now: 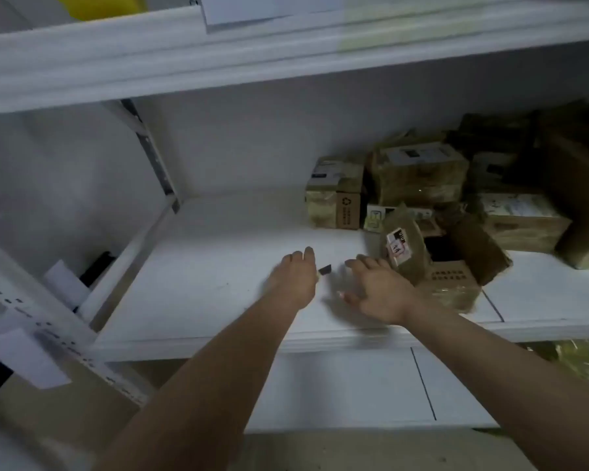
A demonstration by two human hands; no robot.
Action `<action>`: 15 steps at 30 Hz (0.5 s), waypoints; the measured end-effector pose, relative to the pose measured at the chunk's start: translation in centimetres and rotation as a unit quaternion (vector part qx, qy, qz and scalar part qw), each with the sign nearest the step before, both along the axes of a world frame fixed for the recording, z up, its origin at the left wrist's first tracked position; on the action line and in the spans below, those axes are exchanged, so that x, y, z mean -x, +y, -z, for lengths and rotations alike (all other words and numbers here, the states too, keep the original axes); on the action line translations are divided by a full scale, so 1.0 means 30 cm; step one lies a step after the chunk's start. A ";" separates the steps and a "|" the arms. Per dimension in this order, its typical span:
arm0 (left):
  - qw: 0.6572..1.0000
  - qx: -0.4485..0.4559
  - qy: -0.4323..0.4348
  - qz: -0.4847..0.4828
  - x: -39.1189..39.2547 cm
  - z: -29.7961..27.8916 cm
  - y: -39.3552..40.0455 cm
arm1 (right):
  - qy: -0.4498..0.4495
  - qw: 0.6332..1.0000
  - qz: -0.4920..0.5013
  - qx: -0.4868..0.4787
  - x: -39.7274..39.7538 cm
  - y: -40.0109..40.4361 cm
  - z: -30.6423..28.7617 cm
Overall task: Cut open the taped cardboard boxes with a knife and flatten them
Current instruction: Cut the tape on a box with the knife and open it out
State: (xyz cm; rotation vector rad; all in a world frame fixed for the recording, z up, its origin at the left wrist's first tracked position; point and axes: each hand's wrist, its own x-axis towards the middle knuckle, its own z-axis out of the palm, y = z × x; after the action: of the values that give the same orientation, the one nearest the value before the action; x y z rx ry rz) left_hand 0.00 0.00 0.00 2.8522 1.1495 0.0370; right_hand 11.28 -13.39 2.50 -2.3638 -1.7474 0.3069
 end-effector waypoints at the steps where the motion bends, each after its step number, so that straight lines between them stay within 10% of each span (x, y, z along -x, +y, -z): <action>1: 1.000 0.003 0.010 -0.018 0.000 0.008 0.006 | -0.010 1.000 0.007 0.012 0.004 0.005 0.008; 11: 0.984 0.150 -0.002 -0.098 0.036 0.051 0.074 | 0.055 0.997 0.057 0.027 0.051 0.024 0.090; 15: 0.949 0.259 -0.144 -0.102 0.073 0.025 0.053 | 0.087 0.992 0.091 0.022 0.051 0.036 0.080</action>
State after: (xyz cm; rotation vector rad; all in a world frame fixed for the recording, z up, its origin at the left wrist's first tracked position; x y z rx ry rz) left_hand -2.20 1.58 -0.76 2.1808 1.1750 0.1357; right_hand 9.76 -12.30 0.10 -2.4238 -1.4505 0.5093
